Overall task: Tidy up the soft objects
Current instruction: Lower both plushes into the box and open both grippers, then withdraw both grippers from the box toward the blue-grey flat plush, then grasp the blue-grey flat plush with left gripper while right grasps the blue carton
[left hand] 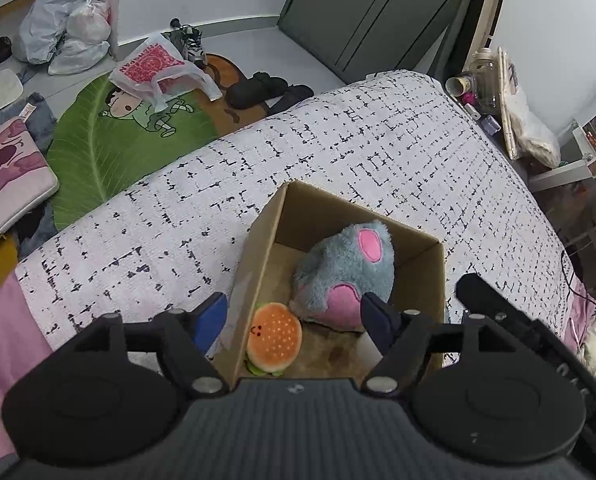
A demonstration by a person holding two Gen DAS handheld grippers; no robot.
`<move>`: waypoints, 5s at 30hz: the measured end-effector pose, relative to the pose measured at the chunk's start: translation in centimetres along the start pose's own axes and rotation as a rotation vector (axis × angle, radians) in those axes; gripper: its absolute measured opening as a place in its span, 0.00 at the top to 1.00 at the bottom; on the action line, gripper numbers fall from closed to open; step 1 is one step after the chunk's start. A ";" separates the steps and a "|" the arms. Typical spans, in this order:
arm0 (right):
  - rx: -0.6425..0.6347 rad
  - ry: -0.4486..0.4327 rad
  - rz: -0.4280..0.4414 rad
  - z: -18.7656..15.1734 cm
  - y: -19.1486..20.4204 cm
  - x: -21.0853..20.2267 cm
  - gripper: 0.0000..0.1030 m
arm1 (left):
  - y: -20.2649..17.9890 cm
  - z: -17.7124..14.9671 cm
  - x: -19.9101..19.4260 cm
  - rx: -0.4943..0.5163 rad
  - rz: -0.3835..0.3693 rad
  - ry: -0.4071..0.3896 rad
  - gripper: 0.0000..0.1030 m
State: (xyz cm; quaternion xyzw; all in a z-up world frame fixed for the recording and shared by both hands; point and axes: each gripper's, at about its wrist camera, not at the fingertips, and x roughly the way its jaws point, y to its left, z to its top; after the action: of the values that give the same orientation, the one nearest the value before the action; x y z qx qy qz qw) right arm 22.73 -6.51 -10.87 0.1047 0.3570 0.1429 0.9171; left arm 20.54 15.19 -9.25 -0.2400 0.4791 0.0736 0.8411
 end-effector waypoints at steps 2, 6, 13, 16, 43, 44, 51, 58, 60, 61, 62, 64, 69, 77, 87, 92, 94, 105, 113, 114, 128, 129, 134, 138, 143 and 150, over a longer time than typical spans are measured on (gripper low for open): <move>0.059 0.011 0.029 0.4 -0.7 -0.6 0.25 | -0.1 -0.1 -0.2 -0.003 0.005 0.004 0.25; 0.050 -0.003 0.025 1.1 -0.9 -2.1 0.15 | -0.4 -0.4 -1.2 -0.011 0.012 -0.016 0.15; 0.027 0.060 -0.044 1.4 -1.6 -3.5 0.06 | -1.7 -1.2 -3.0 0.021 0.007 -0.063 0.01; 0.003 0.090 -0.060 1.5 -1.8 -4.2 0.06 | -1.8 -1.7 -3.4 0.000 0.005 -0.075 0.01; -0.114 0.035 -0.036 7.7 -7.1 -10.9 0.00 | -9.3 -5.1 -7.8 0.095 -0.042 -0.204 0.00; -0.119 0.031 -0.035 7.9 -7.3 -11.1 0.00 | -9.8 -5.2 -7.9 0.113 -0.044 -0.204 0.01; -0.147 0.022 -0.022 9.6 -9.1 -11.6 0.00 | -12.4 -5.8 -7.5 0.157 -0.026 -0.202 0.01; -0.055 0.071 0.012 8.3 -13.2 -9.8 0.00 | -15.3 -6.7 -6.2 0.201 -0.004 -0.193 0.01; -0.036 0.089 0.017 7.6 -14.4 -9.3 0.00 | -16.2 -6.9 -5.5 0.230 0.013 -0.181 0.01; -0.034 0.094 0.022 7.4 -14.9 -9.3 0.00 | -16.6 -7.1 -5.0 0.246 0.019 -0.174 0.01; -0.031 0.099 0.028 7.2 -15.4 -9.2 0.00 | -17.0 -7.3 -4.6 0.252 0.022 -0.167 0.01; -0.007 0.103 0.029 7.2 -16.4 -9.2 0.00 | -17.7 -7.5 -3.6 0.249 0.028 -0.146 0.01; 0.116 0.109 0.090 7.3 -19.3 -9.2 0.00 | -19.4 -8.1 -1.9 0.246 0.056 -0.133 0.01; 0.198 0.127 0.069 7.2 -22.9 -7.4 0.00 | -21.4 -8.3 1.6 0.234 0.051 -0.092 0.01; 0.216 0.158 0.013 7.1 -25.5 -4.7 0.01 | -22.6 -8.3 6.9 0.213 0.120 -0.070 0.03; 0.188 0.201 0.020 6.7 -25.4 -2.8 0.01 | -22.1 -8.3 9.4 0.192 0.158 -0.067 0.10; 0.175 0.221 0.024 6.6 -25.3 -1.9 0.02 | -22.1 -8.3 10.2 0.184 0.169 -0.072 0.12; 0.175 0.262 0.028 6.6 -26.2 0.6 0.03 | -22.4 -8.6 14.0 0.101 0.265 -0.099 0.25; 0.162 0.296 0.028 6.4 -26.1 1.9 0.03 | -22.0 -8.9 16.1 0.005 0.322 -0.100 0.25; 0.157 0.301 0.032 6.3 -26.0 2.1 0.03 | -21.9 -8.9 16.1 0.000 0.322 -0.103 0.26; 0.103 0.390 0.046 4.8 -24.5 4.8 0.11 | -21.1 -8.8 14.4 -0.062 0.247 -0.133 0.59; 0.109 0.401 0.051 4.7 -24.5 5.1 0.12 | -20.8 -8.7 14.2 -0.071 0.253 -0.133 0.59; 0.079 0.412 0.036 4.1 -24.2 5.8 0.18 | -20.1 -8.4 12.8 -0.099 0.236 -0.144 0.59; 0.101 0.426 0.078 3.9 -24.2 5.9 0.60 | -20.4 -8.0 11.0 -0.099 0.200 -0.164 0.59; 0.080 0.398 0.050 4.0 -23.6 4.9 0.69 | -20.2 -7.7 8.6 -0.095 0.163 -0.187 0.59; 0.056 0.335 0.070 4.8 -22.5 1.9 0.73 | -19.1 -7.6 5.1 -0.087 0.137 -0.220 0.59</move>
State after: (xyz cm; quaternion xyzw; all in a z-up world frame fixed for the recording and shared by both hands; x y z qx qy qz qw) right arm 31.57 -27.40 -15.19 0.1174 0.5049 0.1801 0.8360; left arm 24.11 -5.61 -10.40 -0.2337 0.3956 0.1773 0.8704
